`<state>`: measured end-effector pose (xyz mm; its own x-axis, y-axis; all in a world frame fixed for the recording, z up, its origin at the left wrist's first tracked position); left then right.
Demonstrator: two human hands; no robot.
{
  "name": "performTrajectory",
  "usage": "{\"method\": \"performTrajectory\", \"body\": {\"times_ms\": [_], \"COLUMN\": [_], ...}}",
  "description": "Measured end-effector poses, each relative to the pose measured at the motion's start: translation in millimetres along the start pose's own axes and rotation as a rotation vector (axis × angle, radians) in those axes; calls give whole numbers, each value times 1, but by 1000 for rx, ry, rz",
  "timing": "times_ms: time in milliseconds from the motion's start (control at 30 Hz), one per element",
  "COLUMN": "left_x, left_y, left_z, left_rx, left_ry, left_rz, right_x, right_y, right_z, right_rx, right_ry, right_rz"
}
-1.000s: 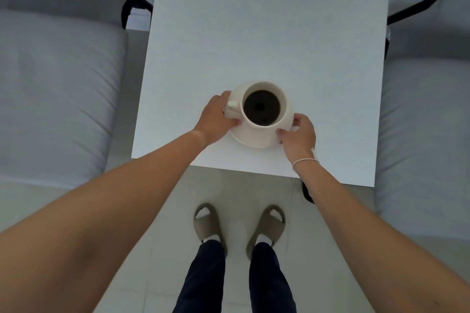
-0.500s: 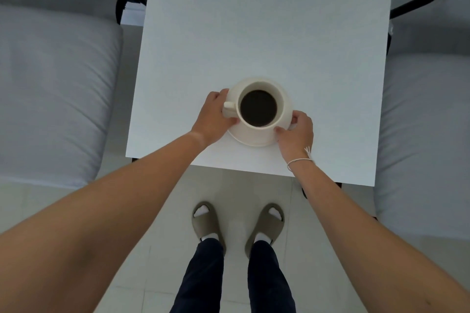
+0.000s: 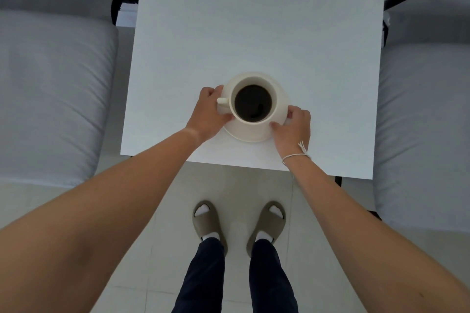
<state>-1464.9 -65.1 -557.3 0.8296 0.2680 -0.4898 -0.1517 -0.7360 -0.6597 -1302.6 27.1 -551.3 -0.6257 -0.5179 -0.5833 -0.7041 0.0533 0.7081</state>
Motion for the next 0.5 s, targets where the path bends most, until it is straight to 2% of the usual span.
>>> {"method": "performTrajectory", "body": {"times_ms": [200, 400, 500], "left_x": [2, 2, 1], "left_y": [2, 10, 14], "left_z": [-2, -1, -7], "left_rx": [16, 47, 32], "left_ry": [-8, -26, -63], "left_rz": [2, 107, 184], "right_x": [-2, -10, -19], "right_y": [-5, -16, -25], "right_z": [-1, 1, 3], "right_rx": [-42, -106, -158], "right_ry": [21, 32, 19], "right_rz": [14, 32, -72]}}
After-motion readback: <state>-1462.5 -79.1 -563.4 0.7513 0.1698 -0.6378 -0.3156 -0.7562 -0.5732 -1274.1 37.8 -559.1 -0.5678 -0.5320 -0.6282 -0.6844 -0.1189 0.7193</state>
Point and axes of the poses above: each hand's wrist, its own z-axis towards the middle knuckle, its own x-axis out of the palm, y = z × x, the point moved 3 cm from there along z, towards the middle knuckle, and after that the axes turned 8 degrees about -x, right-handed, at the moved point
